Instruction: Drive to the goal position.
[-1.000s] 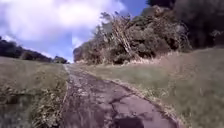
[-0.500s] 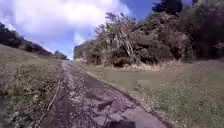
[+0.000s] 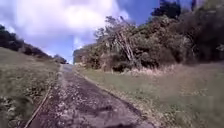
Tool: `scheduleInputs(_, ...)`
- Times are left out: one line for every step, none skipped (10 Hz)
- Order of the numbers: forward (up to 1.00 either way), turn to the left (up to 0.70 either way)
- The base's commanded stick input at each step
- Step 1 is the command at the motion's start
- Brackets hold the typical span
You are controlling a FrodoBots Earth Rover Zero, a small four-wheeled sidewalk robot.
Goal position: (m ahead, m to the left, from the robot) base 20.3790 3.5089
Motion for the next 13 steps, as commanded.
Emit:
scheduleInputs(0.85,0.34)
scheduleInputs(0.85,0.34)
scheduleInputs(0.85,0.34)
scheduleInputs(0.85,0.34)
scheduleInputs(0.85,0.16)
scheduleInputs(0.85,0.11)
scheduleInputs(0.85,0.07)
scheduleInputs(0.85,0.03)
scheduleInputs(0.85,0.00)
scheduleInputs(0.85,0.00)
scheduleInputs(0.85,0.00)
scheduleInputs(0.85,0.00)
scheduleInputs(0.85,0.00)
